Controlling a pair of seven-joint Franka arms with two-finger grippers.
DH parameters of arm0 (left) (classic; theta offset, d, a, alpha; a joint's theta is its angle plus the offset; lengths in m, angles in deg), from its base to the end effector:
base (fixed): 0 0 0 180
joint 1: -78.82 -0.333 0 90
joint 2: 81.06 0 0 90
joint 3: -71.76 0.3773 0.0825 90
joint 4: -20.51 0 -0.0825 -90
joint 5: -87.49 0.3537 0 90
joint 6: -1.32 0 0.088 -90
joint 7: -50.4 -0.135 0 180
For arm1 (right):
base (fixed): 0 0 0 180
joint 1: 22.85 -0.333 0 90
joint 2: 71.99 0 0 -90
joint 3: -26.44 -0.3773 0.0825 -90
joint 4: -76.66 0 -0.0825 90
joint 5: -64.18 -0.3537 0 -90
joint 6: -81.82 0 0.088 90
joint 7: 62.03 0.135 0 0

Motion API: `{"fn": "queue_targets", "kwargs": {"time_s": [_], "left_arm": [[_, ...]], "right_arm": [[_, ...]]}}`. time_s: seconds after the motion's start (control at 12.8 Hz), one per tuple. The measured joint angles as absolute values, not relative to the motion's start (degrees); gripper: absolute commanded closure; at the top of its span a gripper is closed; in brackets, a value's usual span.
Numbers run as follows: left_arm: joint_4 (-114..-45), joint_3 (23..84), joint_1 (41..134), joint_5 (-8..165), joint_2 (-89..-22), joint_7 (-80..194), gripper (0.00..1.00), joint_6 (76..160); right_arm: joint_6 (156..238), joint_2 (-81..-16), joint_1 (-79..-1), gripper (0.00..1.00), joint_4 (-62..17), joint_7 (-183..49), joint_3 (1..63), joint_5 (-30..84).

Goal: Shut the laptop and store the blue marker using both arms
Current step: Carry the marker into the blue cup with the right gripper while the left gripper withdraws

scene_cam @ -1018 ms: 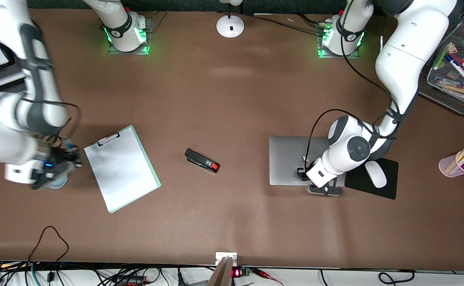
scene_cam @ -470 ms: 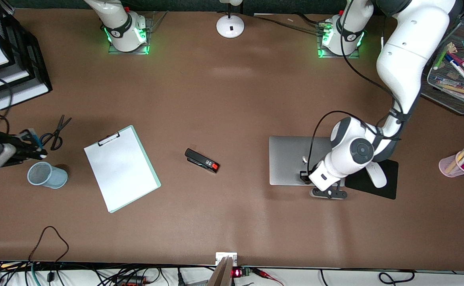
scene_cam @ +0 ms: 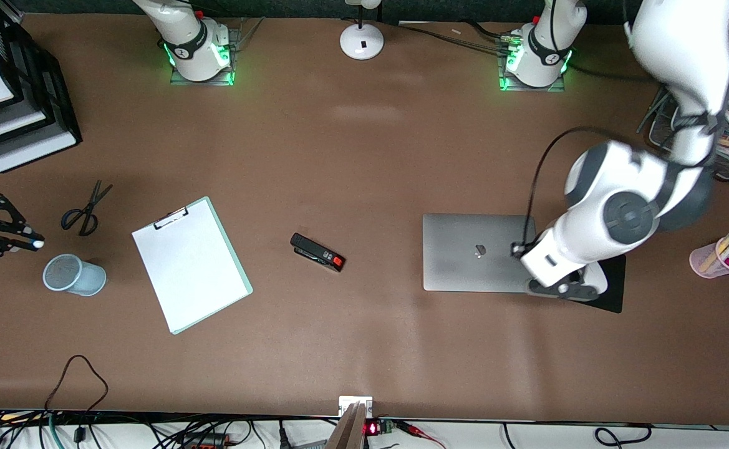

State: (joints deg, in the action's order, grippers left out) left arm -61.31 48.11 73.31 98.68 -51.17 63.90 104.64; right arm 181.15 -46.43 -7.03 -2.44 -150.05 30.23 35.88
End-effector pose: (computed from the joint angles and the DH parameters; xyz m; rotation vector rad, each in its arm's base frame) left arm 0.6705 -0.1379 0.4392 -3.1214 0.1516 0.1610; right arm 0.6610 -0.1660 0.4981 -2.3626 -1.4402 -0.4417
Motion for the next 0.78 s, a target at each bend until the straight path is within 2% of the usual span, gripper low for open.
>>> {"fn": "queue_targets", "kwargs": {"time_s": [0.08, 0.23, 0.31, 0.78], "left_arm": [[-60.74, 48.09, 73.01, 98.53, -53.19, 63.18, 0.78, 101.45], [-60.41, 48.08, 72.42, 98.44, -56.98, 62.00, 0.16, 96.12], [-60.39, 48.06, 71.91, 98.20, -58.53, 61.01, 0.00, 94.24], [-60.47, 48.13, 67.67, 94.49, -64.41, 57.64, 0.00, 89.88]], "right_arm": [[181.32, -45.96, -5.80, 1.00, -2.47, -153.88, 30.25, 33.18], [181.66, -44.26, -3.37, 1.00, -2.56, -160.13, 30.25, 28.06], [181.73, -43.06, -2.37, 1.00, -2.63, -163.23, 30.25, 25.45], [186.12, -36.38, -1.11, 1.00, -2.61, -171.59, 30.06, 18.60]]}}
